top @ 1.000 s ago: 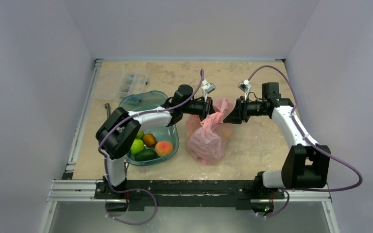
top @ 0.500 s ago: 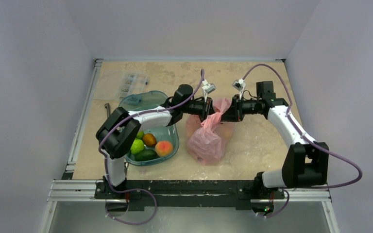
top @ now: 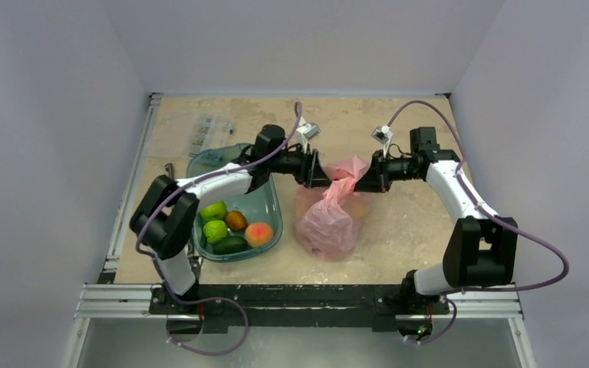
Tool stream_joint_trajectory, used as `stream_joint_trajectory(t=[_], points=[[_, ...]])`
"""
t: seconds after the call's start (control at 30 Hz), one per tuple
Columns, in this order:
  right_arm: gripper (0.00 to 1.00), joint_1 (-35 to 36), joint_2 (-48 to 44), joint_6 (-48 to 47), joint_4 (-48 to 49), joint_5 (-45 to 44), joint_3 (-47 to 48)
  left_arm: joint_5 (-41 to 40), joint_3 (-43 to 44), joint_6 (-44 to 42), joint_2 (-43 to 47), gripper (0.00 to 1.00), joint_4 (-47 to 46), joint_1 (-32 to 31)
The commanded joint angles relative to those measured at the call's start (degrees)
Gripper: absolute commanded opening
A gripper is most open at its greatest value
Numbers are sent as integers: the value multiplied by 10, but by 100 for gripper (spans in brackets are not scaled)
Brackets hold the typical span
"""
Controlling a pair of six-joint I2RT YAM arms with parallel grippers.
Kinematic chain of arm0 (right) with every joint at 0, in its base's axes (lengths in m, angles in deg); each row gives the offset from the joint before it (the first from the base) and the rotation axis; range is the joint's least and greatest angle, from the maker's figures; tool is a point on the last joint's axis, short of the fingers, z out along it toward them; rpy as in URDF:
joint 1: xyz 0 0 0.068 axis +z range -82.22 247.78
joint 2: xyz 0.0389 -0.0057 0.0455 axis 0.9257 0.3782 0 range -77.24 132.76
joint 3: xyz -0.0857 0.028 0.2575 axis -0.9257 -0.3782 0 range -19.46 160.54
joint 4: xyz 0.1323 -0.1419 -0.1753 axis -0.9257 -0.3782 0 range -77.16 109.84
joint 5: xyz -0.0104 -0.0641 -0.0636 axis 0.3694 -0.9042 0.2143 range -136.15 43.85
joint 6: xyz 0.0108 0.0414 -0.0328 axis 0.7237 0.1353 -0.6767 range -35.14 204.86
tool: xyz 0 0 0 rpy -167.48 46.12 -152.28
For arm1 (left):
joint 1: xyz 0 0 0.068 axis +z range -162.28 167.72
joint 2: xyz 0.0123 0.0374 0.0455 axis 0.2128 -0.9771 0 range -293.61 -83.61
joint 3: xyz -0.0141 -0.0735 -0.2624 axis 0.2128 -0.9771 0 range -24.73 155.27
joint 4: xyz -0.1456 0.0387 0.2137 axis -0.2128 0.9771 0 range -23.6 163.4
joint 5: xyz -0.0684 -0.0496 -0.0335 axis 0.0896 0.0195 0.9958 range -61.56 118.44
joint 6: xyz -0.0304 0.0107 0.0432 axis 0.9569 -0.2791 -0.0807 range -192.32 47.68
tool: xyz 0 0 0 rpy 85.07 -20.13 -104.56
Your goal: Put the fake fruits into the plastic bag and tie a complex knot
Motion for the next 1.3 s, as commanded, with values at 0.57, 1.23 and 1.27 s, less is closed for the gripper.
stream_joint_trajectory(t=[0.57, 1.23, 1.27], points=[[0, 42, -92, 288, 271, -33, -90, -201, -51, -429, 239, 65, 285, -31], [0, 68, -129, 289, 267, -89, -104, -250, 47, -410, 179, 60, 284, -79], [0, 68, -130, 285, 262, -89, -103, -253, 53, -410, 175, 59, 288, -79]])
